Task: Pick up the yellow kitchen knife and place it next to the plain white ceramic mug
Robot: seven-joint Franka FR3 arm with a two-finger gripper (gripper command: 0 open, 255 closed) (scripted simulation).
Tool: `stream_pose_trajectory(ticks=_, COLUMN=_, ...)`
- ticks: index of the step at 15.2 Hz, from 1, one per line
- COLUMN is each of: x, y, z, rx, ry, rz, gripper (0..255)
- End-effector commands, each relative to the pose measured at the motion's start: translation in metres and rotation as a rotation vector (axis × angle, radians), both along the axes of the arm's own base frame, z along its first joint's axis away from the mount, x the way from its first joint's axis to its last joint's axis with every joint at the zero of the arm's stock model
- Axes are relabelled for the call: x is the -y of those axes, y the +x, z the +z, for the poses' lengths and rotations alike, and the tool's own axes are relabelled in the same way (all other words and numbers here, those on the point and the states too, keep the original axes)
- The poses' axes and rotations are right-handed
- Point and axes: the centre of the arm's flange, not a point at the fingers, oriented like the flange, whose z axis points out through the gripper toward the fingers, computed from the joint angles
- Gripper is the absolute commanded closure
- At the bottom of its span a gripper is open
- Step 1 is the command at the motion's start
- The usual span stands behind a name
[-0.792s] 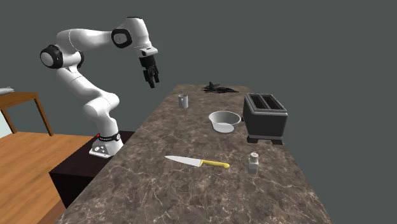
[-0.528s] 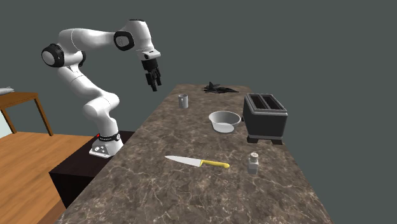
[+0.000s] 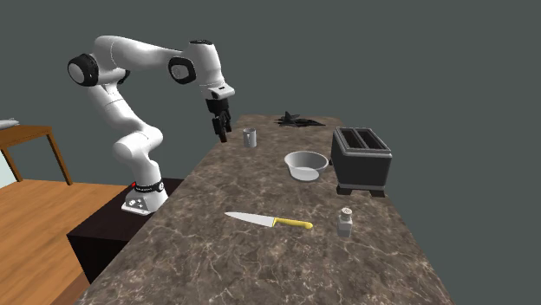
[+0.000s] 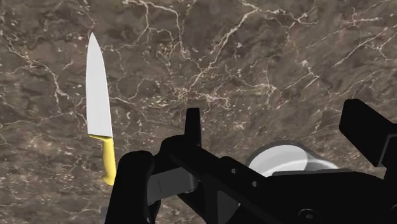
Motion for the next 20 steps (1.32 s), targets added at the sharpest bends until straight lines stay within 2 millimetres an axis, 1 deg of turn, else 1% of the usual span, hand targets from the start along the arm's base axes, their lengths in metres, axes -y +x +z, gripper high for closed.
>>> stream_pose_trajectory(ticks=1, x=0.015, y=0.018, z=-0.015, rx=-0.006, ry=0.003, rz=0.006, gripper=0)
stream_pose_trajectory(ticks=10, x=0.086, y=0.099, z=-0.077, rx=-0.036, ry=0.022, rz=0.032, gripper=0)
stream_pose_trajectory(ticks=20, x=0.160, y=0.189, z=-0.150, rx=-0.070, ry=0.042, rz=0.061, gripper=0)
